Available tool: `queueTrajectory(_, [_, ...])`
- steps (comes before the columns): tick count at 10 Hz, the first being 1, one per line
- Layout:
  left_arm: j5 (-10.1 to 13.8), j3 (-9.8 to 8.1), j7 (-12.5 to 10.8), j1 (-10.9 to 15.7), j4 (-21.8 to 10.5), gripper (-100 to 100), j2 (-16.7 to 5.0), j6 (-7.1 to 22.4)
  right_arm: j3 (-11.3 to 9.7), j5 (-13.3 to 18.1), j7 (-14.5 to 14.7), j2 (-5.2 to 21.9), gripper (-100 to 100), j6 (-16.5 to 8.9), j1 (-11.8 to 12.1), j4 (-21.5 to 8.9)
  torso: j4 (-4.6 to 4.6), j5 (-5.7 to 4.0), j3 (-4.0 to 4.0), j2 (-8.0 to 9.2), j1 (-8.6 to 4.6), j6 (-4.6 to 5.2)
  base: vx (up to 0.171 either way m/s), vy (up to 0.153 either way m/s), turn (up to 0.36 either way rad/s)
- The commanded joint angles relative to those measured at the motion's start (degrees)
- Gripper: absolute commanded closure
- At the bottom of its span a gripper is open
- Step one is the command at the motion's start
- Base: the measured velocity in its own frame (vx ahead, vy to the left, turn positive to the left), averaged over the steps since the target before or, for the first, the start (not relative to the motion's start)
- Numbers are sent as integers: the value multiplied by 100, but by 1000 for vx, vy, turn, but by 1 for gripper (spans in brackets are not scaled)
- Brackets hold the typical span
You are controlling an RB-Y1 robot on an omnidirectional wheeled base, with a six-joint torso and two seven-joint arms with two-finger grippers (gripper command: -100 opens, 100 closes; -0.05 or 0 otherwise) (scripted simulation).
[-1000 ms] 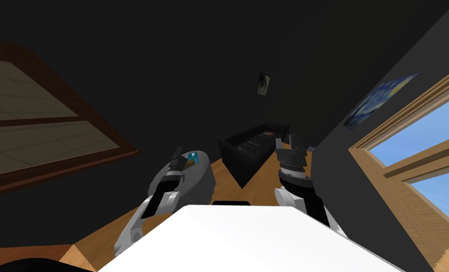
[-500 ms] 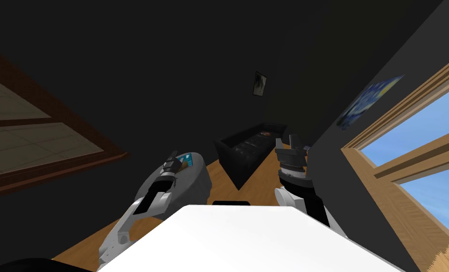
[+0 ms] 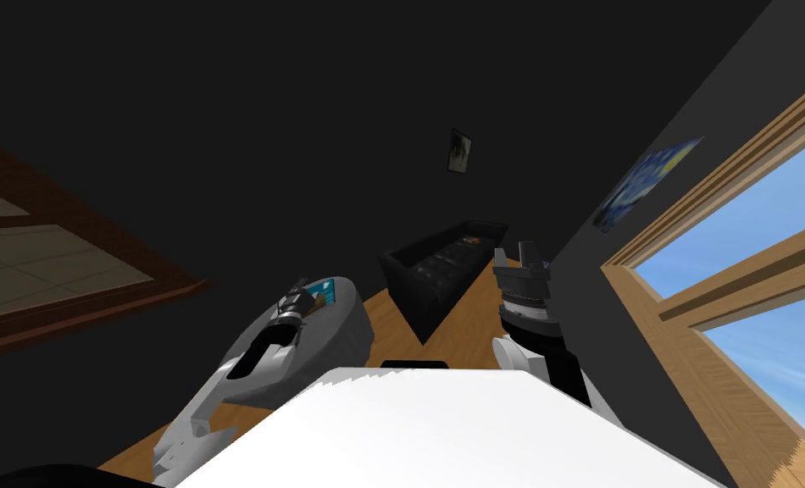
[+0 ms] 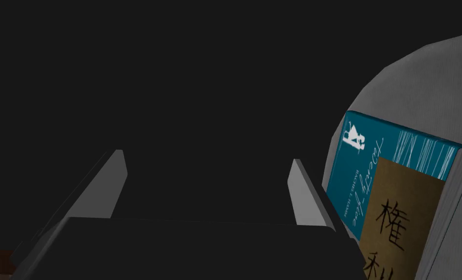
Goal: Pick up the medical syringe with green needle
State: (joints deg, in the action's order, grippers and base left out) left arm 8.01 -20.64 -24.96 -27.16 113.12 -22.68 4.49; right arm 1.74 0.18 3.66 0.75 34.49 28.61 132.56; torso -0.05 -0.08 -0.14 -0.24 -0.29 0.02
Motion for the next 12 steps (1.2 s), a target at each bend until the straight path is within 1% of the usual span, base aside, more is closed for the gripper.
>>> queueTrajectory(1, [70, -95, -112, -64, -202, -100, -76, 181, 0, 0, 0, 0, 0, 0, 0, 0, 0, 0, 0, 0, 0, 0, 59, -60, -34])
queueTrajectory(2, [185, -282, -290, -36, -427, -100, -213, 378, 0, 0, 0, 0, 0, 0, 0, 0, 0, 2, 2, 6, 8, -4, 55, -95, -59])
queueTrajectory(3, [185, -282, -290, -36, -468, -100, -213, 506, 0, 0, 0, 0, 0, 0, 0, 0, 1, 0, 3, 7, -1, -2, 49, -84, -25])
queueTrajectory(4, [306, -468, -475, 0, -697, -100, -346, 698, 0, 0, 0, 0, 0, 0, 0, 0, 1, 0, 4, 8, 0, -2, 64, -83, -66])
queueTrajectory(5, [306, -468, -475, 0, -751, -100, -346, 856, 0, 0, 0, 0, 0, 0, 0, 0, 1, 0, 2, 5, 0, -2, 59, -68, -34])
queueTrajectory(6, [431, -652, -665, 42, -901, -100, -473, 1057, 0, 0, 0, 0, 0, 0, 0, 0, 1, 0, 4, 8, 5, -4, 59, -73, -67])
queueTrajectory(7, [431, -652, -665, 42, -1051, -100, -473, 1185, 0, 0, 0, 0, 0, 0, 0, 0, 1, 2, 3, 6, 5, -1, 47, -48, -37])
queueTrajectory(8, [431, -652, -665, 42, -1051, -100, -473, 1197, 1, 0, 0, 0, 0, 0, 0, 0, 1, 3, 5, 11, 13, -4, 24, -8, 8])
queueTrajectory(9, [559, -833, -859, 91, -1323, -100, -593, 1431, 1, 0, 0, 1, 0, 0, 0, 0, 3, 5, 9, 18, 24, -3, 60, -28, -86])
queueTrajectory(10, [559, -833, -859, 91, -1368, -100, -593, 1537, 1, 0, 0, 1, 0, 0, 0, 0, 2, 5, 5, 10, 22, -2, 52, -33, -37])
queueTrajectory(11, [559, -833, -859, 91, -1368, -100, -593, 1537, 1, 0, 0, 1, 0, 0, 0, 0, 1, 4, 6, 12, 20, -4, 16, -18, 18])
queueTrajectory(12, [691, -1009, -1057, 147, -1581, -100, -706, 1824, 1, 0, 0, 1, 0, 0, 0, 0, 3, 5, 11, 20, 24, -3, 36, -31, -76])
